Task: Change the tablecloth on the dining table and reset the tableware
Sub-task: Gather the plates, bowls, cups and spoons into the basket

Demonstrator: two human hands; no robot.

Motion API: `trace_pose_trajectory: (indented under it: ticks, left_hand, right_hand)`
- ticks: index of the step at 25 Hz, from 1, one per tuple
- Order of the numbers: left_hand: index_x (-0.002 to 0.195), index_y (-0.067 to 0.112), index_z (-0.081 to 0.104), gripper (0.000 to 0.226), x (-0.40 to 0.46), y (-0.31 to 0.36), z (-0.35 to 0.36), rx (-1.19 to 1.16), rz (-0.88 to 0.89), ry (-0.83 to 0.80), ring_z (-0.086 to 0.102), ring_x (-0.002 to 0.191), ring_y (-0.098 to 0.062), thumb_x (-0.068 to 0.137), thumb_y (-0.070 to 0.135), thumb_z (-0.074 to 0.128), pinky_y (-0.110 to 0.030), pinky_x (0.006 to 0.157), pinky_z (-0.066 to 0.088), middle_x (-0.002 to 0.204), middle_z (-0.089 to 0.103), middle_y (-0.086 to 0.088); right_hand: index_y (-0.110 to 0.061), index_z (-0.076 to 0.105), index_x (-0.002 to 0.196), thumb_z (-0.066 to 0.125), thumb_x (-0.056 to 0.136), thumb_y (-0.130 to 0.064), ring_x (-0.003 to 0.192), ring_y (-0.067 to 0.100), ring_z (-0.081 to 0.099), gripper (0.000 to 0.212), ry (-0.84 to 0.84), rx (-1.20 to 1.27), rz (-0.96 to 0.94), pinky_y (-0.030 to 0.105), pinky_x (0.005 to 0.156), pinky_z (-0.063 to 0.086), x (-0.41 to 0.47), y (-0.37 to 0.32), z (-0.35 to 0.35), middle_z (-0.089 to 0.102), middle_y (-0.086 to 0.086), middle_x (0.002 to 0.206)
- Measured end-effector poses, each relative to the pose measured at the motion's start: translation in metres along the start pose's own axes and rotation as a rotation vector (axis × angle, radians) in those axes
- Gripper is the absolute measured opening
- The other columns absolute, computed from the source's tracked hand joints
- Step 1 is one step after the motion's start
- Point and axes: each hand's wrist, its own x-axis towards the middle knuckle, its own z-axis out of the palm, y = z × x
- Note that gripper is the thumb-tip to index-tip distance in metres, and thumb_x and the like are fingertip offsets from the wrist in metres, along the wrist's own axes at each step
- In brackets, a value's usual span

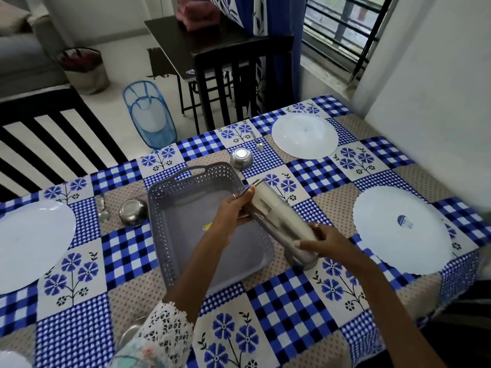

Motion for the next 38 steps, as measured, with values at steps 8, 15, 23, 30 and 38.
trace_pose_trajectory:
  ticks: [8,15,23,30,38]
  left_hand:
    - [0.087,0.010,0.059,0.016,0.041,0.061,-0.020,-0.119,0.171,0.277,0.060,0.081,-0.018,0.089,0.026,0.062,-0.037,0.081,0.054,0.086,0.062,-0.005]
    - [0.089,0.009,0.059,0.016,0.047,0.036,-0.010,-0.182,0.063,0.296,0.060,0.081,-0.018,0.087,0.025,0.064,-0.036,0.076,0.055,0.087,0.062,-0.007]
    - [0.090,0.009,0.059,0.017,0.044,0.033,0.002,-0.181,0.054,0.267,0.059,0.082,-0.017,0.086,0.025,0.065,-0.042,0.087,0.053,0.087,0.061,-0.006]
    - [0.094,0.006,0.062,0.021,0.030,0.032,0.003,-0.146,0.023,0.133,0.061,0.090,-0.023,0.089,0.026,0.061,-0.038,0.082,0.055,0.094,0.062,-0.011]
    - [0.095,0.004,0.056,0.023,0.022,0.032,0.004,-0.285,-0.092,0.113,0.056,0.100,-0.029,0.092,0.027,0.055,-0.046,0.090,0.048,0.102,0.055,-0.013]
  right_hand:
    - [-0.014,0.046,0.098,0.078,0.068,-0.002,0.082,0.016,0.061,0.045,0.344,-0.208,-0.060,0.027,0.068,0.056,0.079,-0.004,-0.026,0.058,0.009,0.097]
    - [0.001,0.029,0.128,0.072,0.074,0.004,0.103,0.015,0.051,0.069,0.573,0.049,-0.126,0.009,0.081,0.042,0.128,0.029,0.015,0.049,0.008,0.116]
    - [0.000,0.011,0.144,0.057,0.075,0.021,0.125,0.026,0.039,0.086,0.647,0.110,-0.060,-0.004,0.079,0.036,0.099,0.032,0.018,0.033,0.017,0.138]
    - [-0.009,0.030,0.144,0.075,0.076,-0.033,0.123,0.004,0.040,0.084,0.385,-0.539,-0.479,0.021,0.098,0.043,0.072,-0.075,0.032,0.039,0.005,0.139]
    - [-0.024,0.036,0.136,0.079,0.063,-0.040,0.101,0.019,0.057,0.086,0.185,-0.830,-0.368,0.035,0.081,0.055,0.068,-0.083,0.007,0.053,0.003,0.118]
